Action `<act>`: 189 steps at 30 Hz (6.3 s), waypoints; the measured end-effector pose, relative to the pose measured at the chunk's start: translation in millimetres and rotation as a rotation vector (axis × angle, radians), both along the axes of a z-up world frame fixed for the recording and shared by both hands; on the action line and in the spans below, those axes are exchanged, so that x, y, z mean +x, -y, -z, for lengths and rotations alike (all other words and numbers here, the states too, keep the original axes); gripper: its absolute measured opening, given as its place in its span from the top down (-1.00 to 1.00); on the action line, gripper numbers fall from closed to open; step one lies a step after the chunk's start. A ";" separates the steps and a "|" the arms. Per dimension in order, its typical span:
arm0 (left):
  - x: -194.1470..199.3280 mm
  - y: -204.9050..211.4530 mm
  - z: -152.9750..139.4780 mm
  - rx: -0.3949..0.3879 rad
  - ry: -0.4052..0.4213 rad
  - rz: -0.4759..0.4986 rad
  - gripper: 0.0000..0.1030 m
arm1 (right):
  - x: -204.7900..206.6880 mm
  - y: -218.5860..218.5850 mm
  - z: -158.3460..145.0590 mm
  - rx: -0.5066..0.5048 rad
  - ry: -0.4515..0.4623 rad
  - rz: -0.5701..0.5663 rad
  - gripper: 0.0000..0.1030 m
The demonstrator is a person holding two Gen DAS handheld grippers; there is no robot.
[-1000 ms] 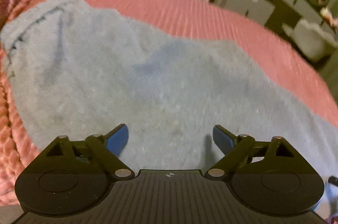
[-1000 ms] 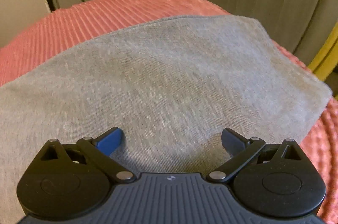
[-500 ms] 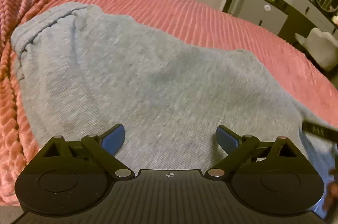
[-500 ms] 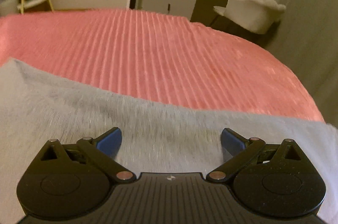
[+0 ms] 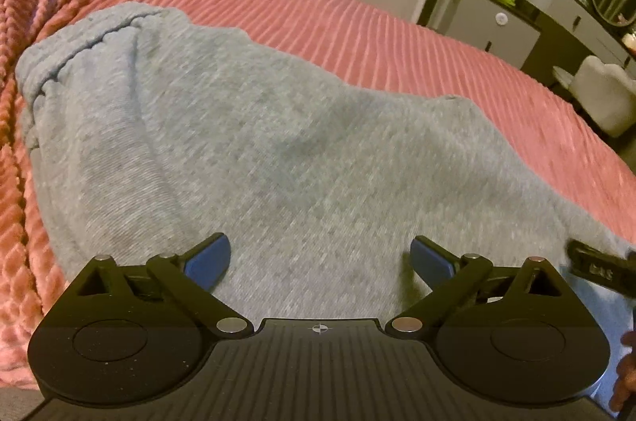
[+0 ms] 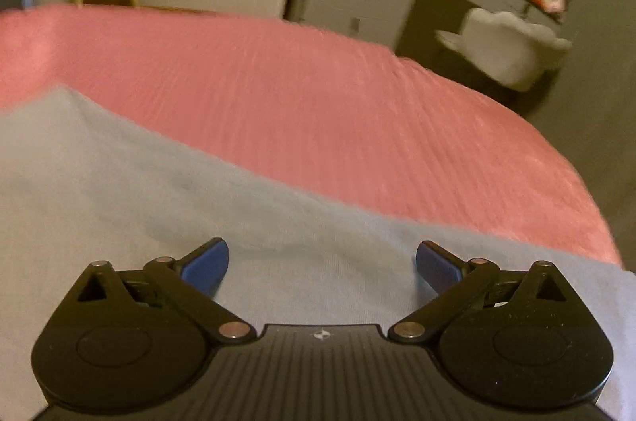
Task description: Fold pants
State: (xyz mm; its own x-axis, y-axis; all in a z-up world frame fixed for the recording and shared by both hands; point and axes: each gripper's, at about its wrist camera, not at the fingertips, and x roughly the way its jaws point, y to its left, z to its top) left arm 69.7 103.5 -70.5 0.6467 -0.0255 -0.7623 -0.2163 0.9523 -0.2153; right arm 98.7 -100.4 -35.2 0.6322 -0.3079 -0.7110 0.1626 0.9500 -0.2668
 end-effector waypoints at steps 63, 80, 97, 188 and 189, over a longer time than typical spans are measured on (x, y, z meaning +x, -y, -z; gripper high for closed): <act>15.1 23.3 0.7 0.160 -0.069 0.044 -1.00 | -202.3 264.1 -33.6 -0.042 -0.018 0.371 -0.95; 12.3 26.1 0.1 0.174 -0.074 0.052 -1.00 | -346.7 324.3 -28.8 0.999 0.570 0.830 -0.90; 11.2 30.3 0.8 0.188 -0.073 0.056 -1.00 | -337.3 353.9 10.9 1.121 0.642 0.947 -0.04; -35.1 -13.3 -30.7 -0.196 0.076 0.199 -1.00 | -151.0 -55.9 -68.9 0.276 0.023 -0.323 -0.55; -35.4 -11.1 -31.8 -0.203 0.080 0.223 -1.00 | -154.2 -46.2 -77.7 0.330 0.051 -0.283 -0.72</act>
State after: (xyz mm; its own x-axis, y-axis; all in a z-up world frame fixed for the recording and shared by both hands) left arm 34.3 114.6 -38.7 0.6654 -0.3203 -0.6743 0.0182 0.9100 -0.4143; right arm -55.5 -54.2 42.5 0.6960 0.1211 -0.7077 -0.1116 0.9919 0.0600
